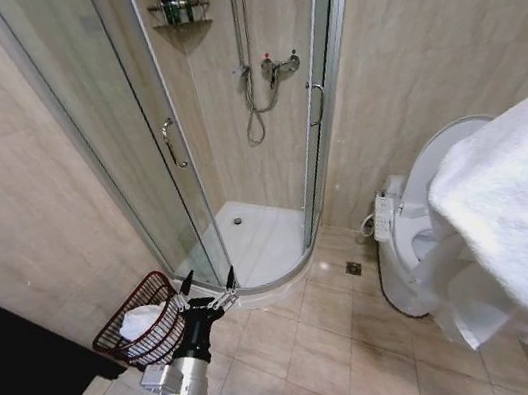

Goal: Discard the used towel into the hamper.

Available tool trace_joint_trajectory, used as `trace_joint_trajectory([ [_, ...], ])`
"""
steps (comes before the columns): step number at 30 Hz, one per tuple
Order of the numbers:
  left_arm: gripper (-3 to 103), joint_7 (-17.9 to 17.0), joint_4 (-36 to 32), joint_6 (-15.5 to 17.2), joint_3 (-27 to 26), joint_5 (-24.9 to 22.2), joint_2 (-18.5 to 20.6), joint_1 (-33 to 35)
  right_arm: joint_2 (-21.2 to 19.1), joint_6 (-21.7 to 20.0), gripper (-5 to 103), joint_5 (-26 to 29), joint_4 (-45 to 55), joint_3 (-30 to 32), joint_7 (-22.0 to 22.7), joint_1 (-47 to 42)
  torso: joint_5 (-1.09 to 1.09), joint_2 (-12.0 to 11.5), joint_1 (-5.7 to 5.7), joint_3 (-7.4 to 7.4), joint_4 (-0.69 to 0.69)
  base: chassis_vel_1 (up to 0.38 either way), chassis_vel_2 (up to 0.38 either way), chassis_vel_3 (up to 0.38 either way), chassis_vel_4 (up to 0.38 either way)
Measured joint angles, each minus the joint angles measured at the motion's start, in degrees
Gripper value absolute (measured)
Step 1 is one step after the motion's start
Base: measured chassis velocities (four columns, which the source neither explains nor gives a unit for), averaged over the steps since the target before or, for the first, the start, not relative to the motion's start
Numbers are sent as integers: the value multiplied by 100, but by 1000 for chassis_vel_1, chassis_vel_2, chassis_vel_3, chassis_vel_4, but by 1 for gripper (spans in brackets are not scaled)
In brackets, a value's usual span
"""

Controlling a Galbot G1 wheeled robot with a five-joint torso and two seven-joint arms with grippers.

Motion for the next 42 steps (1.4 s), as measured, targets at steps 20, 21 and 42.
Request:
trace_joint_trajectory([
  [20, 100, 0, 0, 0, 0, 0, 0, 0, -15, 36, 2, 107, 0, 90, -34, -39, 0, -26, -11, -14, 1, 86, 84, 86, 90],
  [21, 100, 0, 0, 0, 0, 0, 0, 0, -7, 36, 2, 106, 0, 77, -34, -36, 0, -27, -12, -15, 1, 126, 130, 132, 131],
  [42, 100, 0, 0, 0, 0, 0, 0, 0, 64, 35, 2, 3, 0, -61, -119, 7, 0, -35, -17, -20, 1, 114, 108, 109, 103],
])
